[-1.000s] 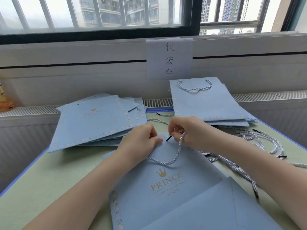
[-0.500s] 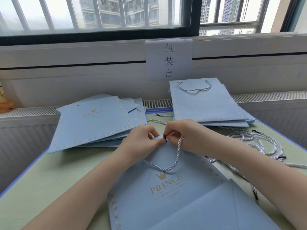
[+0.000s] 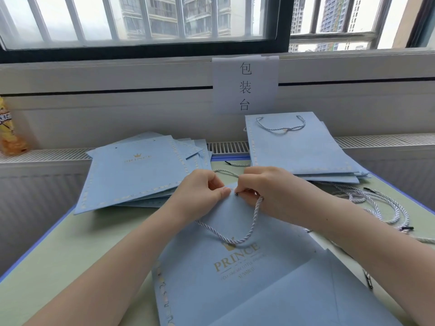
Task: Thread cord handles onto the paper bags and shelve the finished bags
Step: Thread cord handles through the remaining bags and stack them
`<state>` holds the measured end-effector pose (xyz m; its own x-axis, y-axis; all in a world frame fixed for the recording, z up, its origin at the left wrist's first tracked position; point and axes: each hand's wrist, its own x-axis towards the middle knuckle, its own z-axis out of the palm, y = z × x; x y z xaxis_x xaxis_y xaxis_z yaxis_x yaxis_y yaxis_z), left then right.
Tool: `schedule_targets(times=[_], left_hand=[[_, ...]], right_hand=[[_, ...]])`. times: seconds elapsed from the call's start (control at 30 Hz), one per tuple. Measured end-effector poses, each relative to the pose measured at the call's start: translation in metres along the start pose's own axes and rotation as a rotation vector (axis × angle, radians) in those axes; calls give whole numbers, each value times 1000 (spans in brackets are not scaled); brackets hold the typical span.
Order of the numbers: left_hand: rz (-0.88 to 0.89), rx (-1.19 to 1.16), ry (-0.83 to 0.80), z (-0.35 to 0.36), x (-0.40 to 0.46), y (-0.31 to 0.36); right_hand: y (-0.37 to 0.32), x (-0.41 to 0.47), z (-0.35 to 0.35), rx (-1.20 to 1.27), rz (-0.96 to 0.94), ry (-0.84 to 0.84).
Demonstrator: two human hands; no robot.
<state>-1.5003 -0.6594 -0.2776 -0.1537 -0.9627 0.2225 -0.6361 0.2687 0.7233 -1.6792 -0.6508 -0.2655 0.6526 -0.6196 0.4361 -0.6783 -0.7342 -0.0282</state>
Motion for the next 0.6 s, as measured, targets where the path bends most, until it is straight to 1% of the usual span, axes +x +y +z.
schedule_targets(times=[0.1,0.23,0.3,0.37,0.47,0.53,0.6], left_hand=[[-1,3,-6,-1,-1,0],[41,-8,-4,-5,-4,6],[43,-26,-46,-10,-4,10],[-24,-91,-139,-18,-5,13],[-176,-299,-255,-28,-6,10],[-251,-430,-307,-33,-6,7],[-298,-511,-375,-37,-7,6]], right_hand=[[-1,2,0,38,29,6],[2,3,3,190,188,55],[1,4,2,302,273,78],[-1,6,0,380,345,71],[-4,6,0,403,406,55],[-6,5,0,405,403,37],[-8,5,0,437,369,39]])
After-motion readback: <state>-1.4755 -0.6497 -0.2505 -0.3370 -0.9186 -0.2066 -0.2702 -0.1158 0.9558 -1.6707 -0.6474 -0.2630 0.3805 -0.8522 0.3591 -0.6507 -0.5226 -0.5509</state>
